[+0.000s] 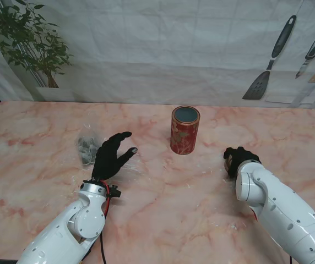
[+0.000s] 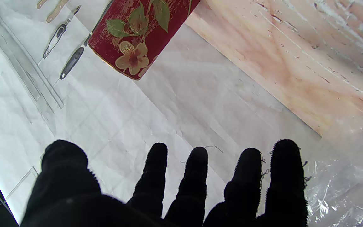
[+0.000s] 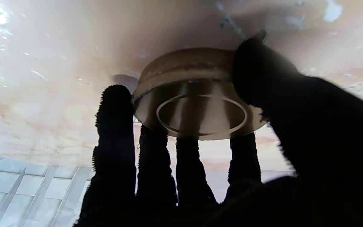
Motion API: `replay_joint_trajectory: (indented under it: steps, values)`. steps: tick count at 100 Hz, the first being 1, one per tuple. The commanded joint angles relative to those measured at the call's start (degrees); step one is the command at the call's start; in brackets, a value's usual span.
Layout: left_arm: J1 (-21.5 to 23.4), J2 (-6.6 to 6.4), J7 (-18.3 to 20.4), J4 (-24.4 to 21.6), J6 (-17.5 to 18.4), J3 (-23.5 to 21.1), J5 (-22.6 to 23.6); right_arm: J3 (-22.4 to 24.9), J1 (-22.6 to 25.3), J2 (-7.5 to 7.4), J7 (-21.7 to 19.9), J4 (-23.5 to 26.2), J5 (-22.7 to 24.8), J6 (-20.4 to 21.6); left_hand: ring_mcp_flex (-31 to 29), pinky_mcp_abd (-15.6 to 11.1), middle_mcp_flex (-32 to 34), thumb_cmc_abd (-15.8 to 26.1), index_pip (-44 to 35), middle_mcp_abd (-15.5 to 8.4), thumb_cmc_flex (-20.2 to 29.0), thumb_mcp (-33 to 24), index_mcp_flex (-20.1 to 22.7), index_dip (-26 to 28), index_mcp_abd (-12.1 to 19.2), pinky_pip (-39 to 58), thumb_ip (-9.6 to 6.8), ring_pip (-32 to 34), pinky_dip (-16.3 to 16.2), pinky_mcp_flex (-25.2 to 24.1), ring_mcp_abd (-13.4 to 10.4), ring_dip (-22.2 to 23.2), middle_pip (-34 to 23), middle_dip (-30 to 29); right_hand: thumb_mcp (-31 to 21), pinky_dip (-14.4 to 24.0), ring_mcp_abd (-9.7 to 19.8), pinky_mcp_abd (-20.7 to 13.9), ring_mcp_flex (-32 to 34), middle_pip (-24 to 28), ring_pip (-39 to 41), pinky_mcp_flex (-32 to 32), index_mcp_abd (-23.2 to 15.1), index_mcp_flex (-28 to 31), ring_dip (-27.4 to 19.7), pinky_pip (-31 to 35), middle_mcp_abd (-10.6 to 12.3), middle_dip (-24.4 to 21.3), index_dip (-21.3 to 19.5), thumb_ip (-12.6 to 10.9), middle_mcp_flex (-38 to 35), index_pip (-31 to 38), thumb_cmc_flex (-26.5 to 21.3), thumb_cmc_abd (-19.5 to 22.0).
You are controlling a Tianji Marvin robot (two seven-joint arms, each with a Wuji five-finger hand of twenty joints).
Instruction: Insert tea bags into the tea bag box
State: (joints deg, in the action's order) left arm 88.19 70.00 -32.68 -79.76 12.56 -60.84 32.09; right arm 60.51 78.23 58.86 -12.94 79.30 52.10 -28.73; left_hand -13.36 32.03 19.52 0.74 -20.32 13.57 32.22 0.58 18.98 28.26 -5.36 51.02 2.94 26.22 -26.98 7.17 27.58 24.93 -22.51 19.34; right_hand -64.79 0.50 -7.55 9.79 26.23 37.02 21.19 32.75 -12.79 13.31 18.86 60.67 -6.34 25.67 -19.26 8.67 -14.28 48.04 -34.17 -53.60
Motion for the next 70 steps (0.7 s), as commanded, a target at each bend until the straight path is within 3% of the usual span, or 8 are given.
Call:
replay_joint_trajectory:
  steps: [1, 24, 70]
  values:
    - [0.12, 0.19, 0.72, -0.23, 0.34, -0.11, -0.28, -0.89, 2.24, 0.54, -0.94, -4.02, -0.76, -0.13, -0.68, 1.22, 0.74, -0.03, -0.61, -1.67, 0.50, 0.89, -2.26, -0.28, 1.69, 1.78, -1.46, -1.46, -1.31, 0.26, 0.53, 0.54, -0.24, -0.02, -18.51, -1.19, 8.82, -5.54, 16.58, 10.12, 10.32, 1.41, 6.42, 10.26, 1.16, 4.12, 4.75, 1.93, -1.26, -3.67, -6.54, 5.72, -16.57, 9.68]
    - [0.26, 0.05, 1.27, -0.38, 0.72, -0.25, -0.28, -0.09, 2.46, 1.56, 4.43, -5.04, -1.59, -0.42, -0.69, 1.20, 0.84, -0.05, -0.51, -1.53, 0.34, 0.90, -2.21, -0.33, 1.68, 1.80, -1.46, -1.50, -1.32, 0.40, 0.44, 0.50, -0.10, -0.03, -21.11, -2.27, 9.69, -6.02, 20.18, 10.43, 9.73, 3.48, 7.43, 14.19, 0.53, 5.92, 4.85, 2.03, -1.63, -1.94, -10.50, 5.66, -17.72, 6.40]
    - [0.45, -0.15, 2.01, -0.70, 0.90, -0.52, -0.24, 2.35, 2.93, 3.01, 10.52, -4.76, -3.81, -0.39, -0.61, 1.28, 0.87, 0.04, -0.33, -1.68, 0.32, 0.89, -2.20, -0.38, 1.93, 1.78, -1.45, -1.70, -1.32, 0.46, 0.29, 0.31, 0.04, -0.05, -23.03, -2.75, 10.89, -8.08, 24.40, 11.69, 12.82, 5.12, 8.85, 19.27, 1.58, 9.26, 5.29, 2.55, -2.16, 1.00, -15.51, 6.25, -19.23, 2.68]
